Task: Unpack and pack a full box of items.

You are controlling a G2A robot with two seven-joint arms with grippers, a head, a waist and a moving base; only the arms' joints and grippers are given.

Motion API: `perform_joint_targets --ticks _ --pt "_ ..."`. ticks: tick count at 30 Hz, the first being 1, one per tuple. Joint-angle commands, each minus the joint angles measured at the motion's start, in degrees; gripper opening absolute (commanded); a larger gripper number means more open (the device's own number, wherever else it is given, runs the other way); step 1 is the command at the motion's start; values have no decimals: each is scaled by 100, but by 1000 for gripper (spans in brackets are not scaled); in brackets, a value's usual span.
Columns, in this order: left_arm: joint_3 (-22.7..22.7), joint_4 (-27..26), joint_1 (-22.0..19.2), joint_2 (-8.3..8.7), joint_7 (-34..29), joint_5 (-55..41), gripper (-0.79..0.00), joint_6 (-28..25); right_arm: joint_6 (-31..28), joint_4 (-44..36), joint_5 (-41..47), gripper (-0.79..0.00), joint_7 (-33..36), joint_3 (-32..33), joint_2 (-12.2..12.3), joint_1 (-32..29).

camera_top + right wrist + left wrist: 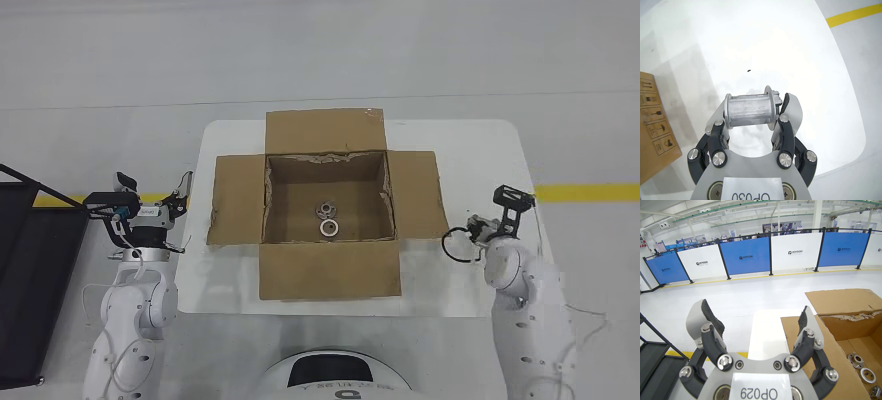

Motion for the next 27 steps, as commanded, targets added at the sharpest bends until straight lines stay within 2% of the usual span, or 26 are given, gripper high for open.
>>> perform_joint_targets --ticks 1,9,17,27 --pt "0 0 0 0 0 0 0 0 84 116 -178 -785 87 -134 -6 128" --pt "0 0 0 0 0 0 0 0 -56 560 -134 -785 463 -109 14 423" --pt "0 0 0 0 0 0 0 0 257 1060 -505 -785 449 -270 5 697" --pt "0 0 0 0 0 0 0 0 382 1217 -733 -785 502 -316 -1 798"
